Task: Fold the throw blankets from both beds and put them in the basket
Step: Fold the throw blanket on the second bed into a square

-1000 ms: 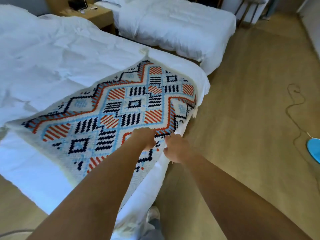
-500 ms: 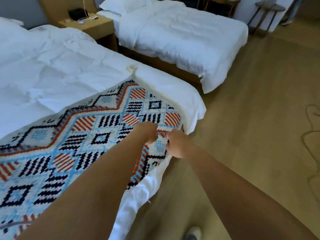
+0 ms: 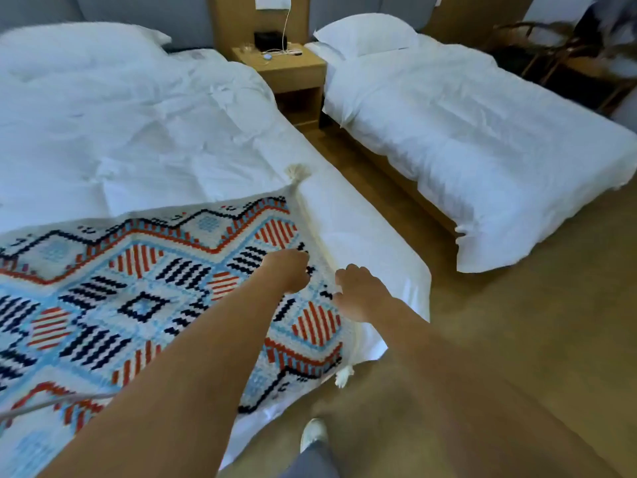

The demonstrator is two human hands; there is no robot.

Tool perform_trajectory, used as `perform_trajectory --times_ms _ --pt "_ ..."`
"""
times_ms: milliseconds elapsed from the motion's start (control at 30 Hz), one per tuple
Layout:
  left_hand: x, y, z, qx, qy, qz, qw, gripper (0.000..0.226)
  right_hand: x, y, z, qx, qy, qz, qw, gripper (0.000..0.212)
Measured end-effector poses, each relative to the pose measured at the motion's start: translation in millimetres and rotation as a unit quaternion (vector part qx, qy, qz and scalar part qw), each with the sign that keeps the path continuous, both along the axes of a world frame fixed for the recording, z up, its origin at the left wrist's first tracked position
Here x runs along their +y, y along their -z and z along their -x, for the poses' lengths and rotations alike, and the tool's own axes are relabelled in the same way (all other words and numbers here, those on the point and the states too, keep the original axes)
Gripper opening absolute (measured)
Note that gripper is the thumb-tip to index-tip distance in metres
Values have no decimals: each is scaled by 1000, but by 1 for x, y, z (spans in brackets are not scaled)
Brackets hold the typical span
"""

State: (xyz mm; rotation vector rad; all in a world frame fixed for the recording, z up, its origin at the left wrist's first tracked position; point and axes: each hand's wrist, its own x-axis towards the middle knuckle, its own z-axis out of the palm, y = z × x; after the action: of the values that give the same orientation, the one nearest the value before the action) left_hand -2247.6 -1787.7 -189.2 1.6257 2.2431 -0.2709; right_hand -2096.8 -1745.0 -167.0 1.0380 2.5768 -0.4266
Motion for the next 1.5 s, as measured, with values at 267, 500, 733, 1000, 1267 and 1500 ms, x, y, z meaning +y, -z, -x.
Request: perform_trajectory --times_ms 267,500,733,1000,1267,1500 --pt "143 3 -16 -16 -72 -2 997 37 164 -1 -1 4 -86 -11 996 38" --pt "229 13 -34 -10 -231 -8 973 39 300 2 1 9 -249 -55 967 35" --pt "244 27 -43 -7 -393 3 919 31 368 5 38 -25 -418 -54 907 33" --pt "253 69 -16 -29 -563 -1 826 21 384 38 116 -34 -567 -44 822 32" --pt "250 122 -30 -84 -689 -4 720 21 387 81 184 -60 -650 -43 756 32" --pt "255 185 -24 -40 -725 58 685 74 386 170 224 -60 -713 -53 697 35"
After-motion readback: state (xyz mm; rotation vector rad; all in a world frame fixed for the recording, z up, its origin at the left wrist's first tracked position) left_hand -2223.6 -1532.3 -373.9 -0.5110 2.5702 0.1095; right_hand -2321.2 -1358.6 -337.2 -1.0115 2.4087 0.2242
